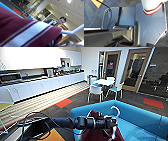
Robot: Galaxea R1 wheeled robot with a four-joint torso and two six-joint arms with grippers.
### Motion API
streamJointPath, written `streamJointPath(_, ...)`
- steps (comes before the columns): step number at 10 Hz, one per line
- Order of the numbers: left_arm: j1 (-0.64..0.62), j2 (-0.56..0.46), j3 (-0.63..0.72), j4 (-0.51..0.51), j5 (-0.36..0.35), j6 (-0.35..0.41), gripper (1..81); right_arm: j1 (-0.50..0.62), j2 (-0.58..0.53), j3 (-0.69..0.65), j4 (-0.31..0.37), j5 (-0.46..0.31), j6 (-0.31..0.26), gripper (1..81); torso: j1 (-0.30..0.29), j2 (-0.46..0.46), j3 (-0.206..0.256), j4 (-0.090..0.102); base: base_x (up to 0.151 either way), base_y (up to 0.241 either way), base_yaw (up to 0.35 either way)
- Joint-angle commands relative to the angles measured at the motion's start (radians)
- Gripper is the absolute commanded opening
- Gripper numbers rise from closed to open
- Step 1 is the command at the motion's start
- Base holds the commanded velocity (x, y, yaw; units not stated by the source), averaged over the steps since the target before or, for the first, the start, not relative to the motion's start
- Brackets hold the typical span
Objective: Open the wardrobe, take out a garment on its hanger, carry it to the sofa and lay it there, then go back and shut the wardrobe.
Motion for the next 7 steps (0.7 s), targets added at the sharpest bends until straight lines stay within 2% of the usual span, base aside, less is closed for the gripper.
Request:
streamJointPath(1,-0.171,0.01,0.041,0.066,-0.058,0.035,1.0,0.047,0.004,0.007,0.005,-0.045,0.0,81.1,0.002,0.0,0.0,0.0,0.092,0.0,0.0)
streamJointPath(7,-0.171,0.043,0.038,0.067,-0.051,0.037,1.0,0.047,0.004,0.005,0.006,-0.047,0.0,81.1,0.003,0.001,-0.001,0.0,0.095,0.0,0.0)
